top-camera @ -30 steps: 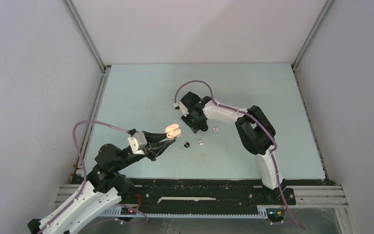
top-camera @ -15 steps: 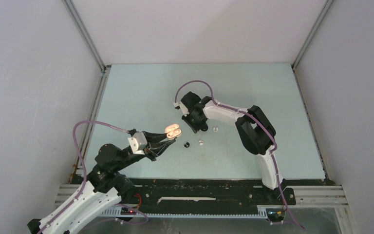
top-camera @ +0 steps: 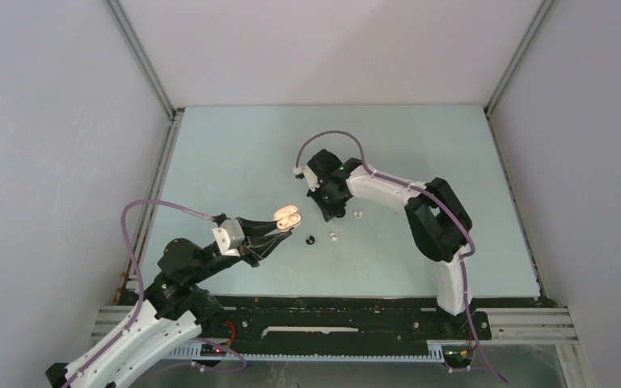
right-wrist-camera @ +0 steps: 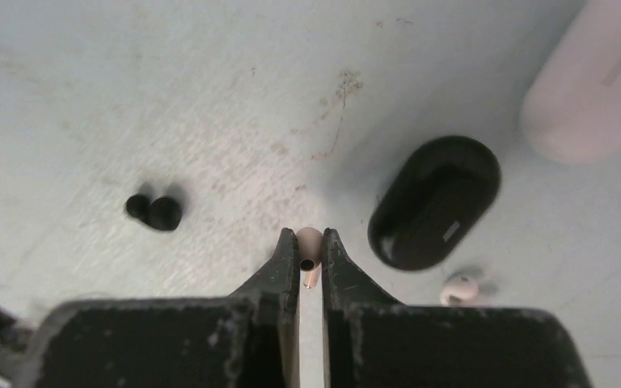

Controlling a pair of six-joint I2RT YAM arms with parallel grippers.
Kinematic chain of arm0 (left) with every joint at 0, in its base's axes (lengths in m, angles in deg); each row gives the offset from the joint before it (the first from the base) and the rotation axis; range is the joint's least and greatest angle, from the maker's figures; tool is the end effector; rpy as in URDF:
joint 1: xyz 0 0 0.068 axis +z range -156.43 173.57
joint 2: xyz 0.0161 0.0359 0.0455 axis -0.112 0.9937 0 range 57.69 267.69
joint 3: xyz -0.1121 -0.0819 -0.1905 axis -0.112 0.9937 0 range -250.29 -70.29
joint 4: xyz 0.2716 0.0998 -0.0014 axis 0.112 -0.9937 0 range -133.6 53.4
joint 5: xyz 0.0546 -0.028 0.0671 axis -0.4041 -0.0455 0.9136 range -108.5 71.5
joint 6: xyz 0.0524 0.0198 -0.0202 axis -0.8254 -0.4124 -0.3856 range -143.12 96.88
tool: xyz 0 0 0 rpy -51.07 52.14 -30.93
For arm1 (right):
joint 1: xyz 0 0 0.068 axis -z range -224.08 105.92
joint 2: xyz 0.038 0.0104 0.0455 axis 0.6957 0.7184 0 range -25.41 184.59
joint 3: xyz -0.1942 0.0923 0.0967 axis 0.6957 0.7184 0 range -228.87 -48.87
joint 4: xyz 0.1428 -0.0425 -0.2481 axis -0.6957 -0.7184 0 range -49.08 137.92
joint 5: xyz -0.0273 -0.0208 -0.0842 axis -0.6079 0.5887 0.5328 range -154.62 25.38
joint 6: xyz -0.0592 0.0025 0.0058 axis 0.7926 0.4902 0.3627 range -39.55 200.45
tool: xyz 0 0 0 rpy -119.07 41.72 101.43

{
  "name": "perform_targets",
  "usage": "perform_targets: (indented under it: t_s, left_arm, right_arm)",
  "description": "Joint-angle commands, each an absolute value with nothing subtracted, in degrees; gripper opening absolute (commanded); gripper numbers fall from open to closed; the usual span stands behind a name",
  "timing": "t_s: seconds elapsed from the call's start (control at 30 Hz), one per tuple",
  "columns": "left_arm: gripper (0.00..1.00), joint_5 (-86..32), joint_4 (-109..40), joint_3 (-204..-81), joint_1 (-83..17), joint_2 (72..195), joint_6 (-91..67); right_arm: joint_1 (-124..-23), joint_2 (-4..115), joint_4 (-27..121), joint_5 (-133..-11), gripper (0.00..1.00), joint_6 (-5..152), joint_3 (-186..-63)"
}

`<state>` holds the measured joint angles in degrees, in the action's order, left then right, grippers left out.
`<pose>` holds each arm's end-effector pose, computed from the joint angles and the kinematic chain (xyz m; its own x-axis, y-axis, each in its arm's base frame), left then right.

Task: Insert the wireless bluetooth earbuds into the charging case
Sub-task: Pick up the earbud from the center of the board, then place the earbud in the charging case.

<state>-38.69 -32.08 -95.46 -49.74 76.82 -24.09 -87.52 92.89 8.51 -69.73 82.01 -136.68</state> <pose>0.1255 -0.1392 0.2970 0.1483 -0.1180 -0.9819 0.8883 0.4522 0.0798 0.3127 0.3014 0.1142 -0.6623 -0.6647 -0.3459 -0.7255 0.6843 0.0741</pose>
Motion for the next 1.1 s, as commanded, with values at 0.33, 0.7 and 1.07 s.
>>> perform_targets:
  t_s: [0.33,0.7,1.07]
  left_arm:
    - [0.00,-37.8,-31.1,-96.4,-49.3,79.0,-24.5]
    - [0.00,-37.0,-26.7,-96.7,-49.4,82.5,-21.4]
    - [0.00,-33.5,-23.1,-101.5,-49.4,86.6,-19.1]
  right_arm:
    - [-77.0,59.6,16.9,-86.2,0.00,81.2,-133.2]
    - [-74.2,50.1,17.0,-95.5,0.00,85.3,-140.1]
    - [-78.9,47.7,15.2,-94.1,0.00,94.7,-151.4]
